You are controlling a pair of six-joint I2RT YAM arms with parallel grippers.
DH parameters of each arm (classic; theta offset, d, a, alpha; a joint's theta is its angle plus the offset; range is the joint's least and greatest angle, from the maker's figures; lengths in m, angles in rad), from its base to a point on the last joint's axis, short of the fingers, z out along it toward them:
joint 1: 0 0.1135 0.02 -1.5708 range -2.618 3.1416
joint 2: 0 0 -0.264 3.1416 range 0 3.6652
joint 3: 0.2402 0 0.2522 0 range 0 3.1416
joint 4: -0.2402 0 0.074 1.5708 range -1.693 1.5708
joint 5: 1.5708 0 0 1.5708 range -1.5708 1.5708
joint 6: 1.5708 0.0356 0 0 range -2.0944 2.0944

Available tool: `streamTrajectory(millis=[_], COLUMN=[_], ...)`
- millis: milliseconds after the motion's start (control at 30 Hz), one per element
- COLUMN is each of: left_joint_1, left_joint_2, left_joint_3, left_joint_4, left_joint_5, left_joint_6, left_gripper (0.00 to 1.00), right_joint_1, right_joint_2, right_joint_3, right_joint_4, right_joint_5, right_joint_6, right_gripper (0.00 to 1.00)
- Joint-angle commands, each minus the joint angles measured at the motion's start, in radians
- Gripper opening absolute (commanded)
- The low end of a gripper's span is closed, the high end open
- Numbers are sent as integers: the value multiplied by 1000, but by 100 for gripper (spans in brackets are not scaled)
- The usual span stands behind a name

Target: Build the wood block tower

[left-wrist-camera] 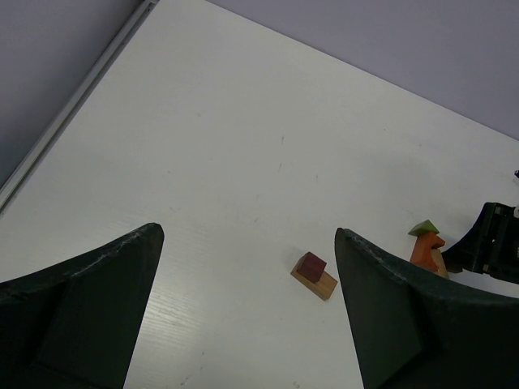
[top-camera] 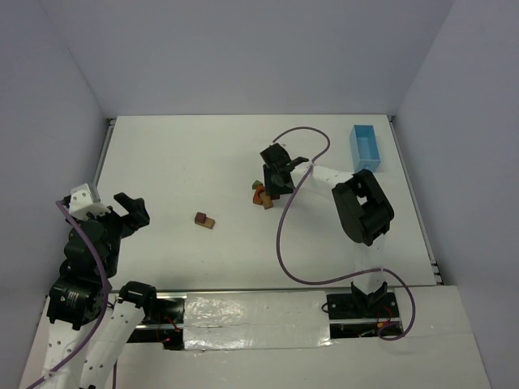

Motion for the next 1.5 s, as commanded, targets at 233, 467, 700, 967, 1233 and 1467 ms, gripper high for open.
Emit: streamTrajectory(millis=[233,467,700,967,1233,1467], left_joint_1=[-4,-4,-4,-4,-4,-4], left_joint_2=[-1,0,-3,-10,-10,-13], left_joint_3=[5,5,6,6,3,3], left_joint_4=[43,43,41,40,44,44], left_joint_5=[6,6,0,-6,1,3], left_joint_6=[12,12,9,6,11,12], left_gripper=[100,99,99,100,99,100], right_joint_1=[5,40,207,419,459,461], right_joint_2=[-21,-138,-284,-125,-3,104], right_joint_3=[11,-7,-42,104,209,307], right_joint_4=[13,6,113,92,73,3], right_joint_5=[28,87,12,-80,-136,-164], right_joint_6=[10,-4,-189,-455,-556,-572], right_gripper=[40,35,35,31,32,34])
